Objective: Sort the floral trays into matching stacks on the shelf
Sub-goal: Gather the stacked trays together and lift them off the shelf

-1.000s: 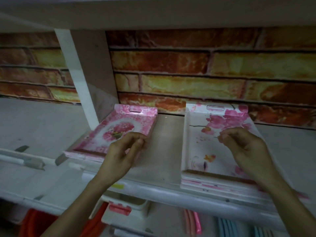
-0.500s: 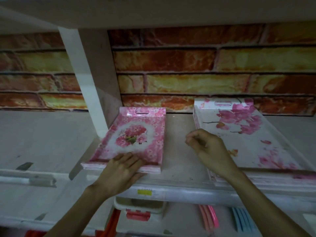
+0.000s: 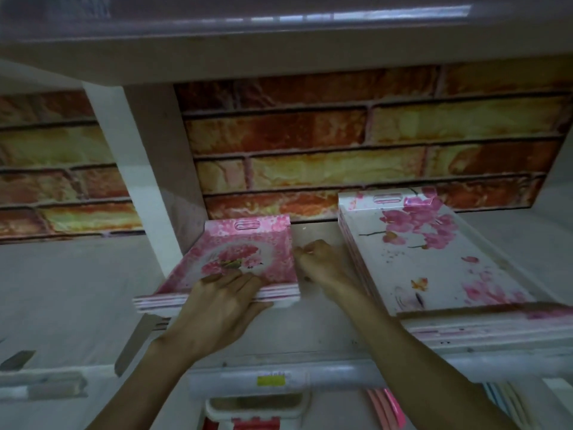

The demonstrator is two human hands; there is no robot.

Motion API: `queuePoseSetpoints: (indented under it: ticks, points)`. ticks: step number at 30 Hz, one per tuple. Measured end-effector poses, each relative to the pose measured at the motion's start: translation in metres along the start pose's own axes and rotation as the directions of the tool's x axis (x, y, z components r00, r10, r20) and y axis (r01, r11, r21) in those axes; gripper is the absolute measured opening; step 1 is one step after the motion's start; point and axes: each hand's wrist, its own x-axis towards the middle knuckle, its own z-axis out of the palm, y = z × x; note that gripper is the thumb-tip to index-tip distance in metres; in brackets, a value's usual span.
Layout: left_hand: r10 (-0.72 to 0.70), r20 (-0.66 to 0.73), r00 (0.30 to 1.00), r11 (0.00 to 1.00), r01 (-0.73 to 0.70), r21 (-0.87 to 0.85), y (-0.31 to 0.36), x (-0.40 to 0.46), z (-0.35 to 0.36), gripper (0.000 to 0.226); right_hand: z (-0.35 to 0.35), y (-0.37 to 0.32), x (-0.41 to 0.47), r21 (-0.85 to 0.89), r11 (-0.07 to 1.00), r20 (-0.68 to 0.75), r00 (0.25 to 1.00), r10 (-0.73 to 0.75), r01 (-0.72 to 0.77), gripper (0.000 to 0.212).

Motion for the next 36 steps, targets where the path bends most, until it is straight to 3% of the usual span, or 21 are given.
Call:
queuePoseSetpoints:
  ticks: [3,6,14,23,25,26,28,29,31,34,35,36]
  points:
    - [-0.003,0.023,1.000,1.000,0.003,-0.018,-0.004,0.009,-0.007,0.029,0.017,0.001,0.026,0.316,0.919,0.144,0.969,0.199,-0.235,0.049]
    - [-0.003,0.030,1.000,1.000,0.003,-0.020,-0.005,0.012,-0.010,0.027,0.024,-0.012,0.034,0.484,0.808,0.267,0.936,0.229,-0.336,0.024]
    - [-0.018,0.047,0.999,0.999,0.020,-0.038,-0.008,0.012,-0.011,0.031,0.032,-0.028,0.042,0.343,0.893,0.213,0.950,0.227,-0.290,0.013]
    - [-0.087,0.067,0.994,0.968,0.101,-0.231,0.021,0.014,-0.030,0.033,-0.005,-0.038,0.036,0.370,0.915,0.084,0.987,0.140,-0.161,0.011]
    - [-0.116,0.127,0.985,0.883,0.161,-0.442,0.033,0.019,-0.042,0.031,-0.024,-0.037,0.033,0.333,0.937,0.030,0.995,0.097,-0.101,0.013]
    - [-0.146,0.162,0.976,0.788,0.214,-0.578,0.036,0.024,-0.051,0.030,-0.036,-0.035,0.031,0.320,0.945,-0.001,0.997,0.077,-0.072,0.015]
    - [-0.249,0.240,0.938,0.493,0.336,-0.803,0.036,0.038,-0.066,0.023,-0.063,-0.032,0.028,0.309,0.950,-0.044,0.997,0.058,-0.041,0.010]
    - [-0.307,0.213,0.927,0.473,0.343,-0.811,0.032,0.043,-0.066,0.018,-0.078,-0.030,0.026,0.305,0.952,-0.061,0.997,0.052,-0.031,0.011]
    - [-0.439,0.136,0.888,0.536,0.380,-0.754,0.020,0.056,-0.059,0.010,-0.107,-0.024,0.021,0.313,0.950,-0.102,0.994,0.047,-0.013,0.019]
    - [-0.604,0.037,0.796,0.595,0.481,-0.644,0.003,0.079,-0.031,0.016,-0.148,-0.012,0.010,0.357,0.934,-0.163,0.986,0.038,0.023,0.014]
    - [-0.638,0.064,0.767,0.556,0.517,-0.651,0.001,0.088,-0.017,0.022,-0.162,-0.008,0.007,0.375,0.926,-0.166,0.986,0.028,0.037,0.013]
    - [-0.675,0.159,0.720,0.441,0.567,-0.696,0.007,0.098,-0.009,0.028,-0.175,-0.003,0.003,0.392,0.918,-0.172,0.985,0.019,0.051,0.017]
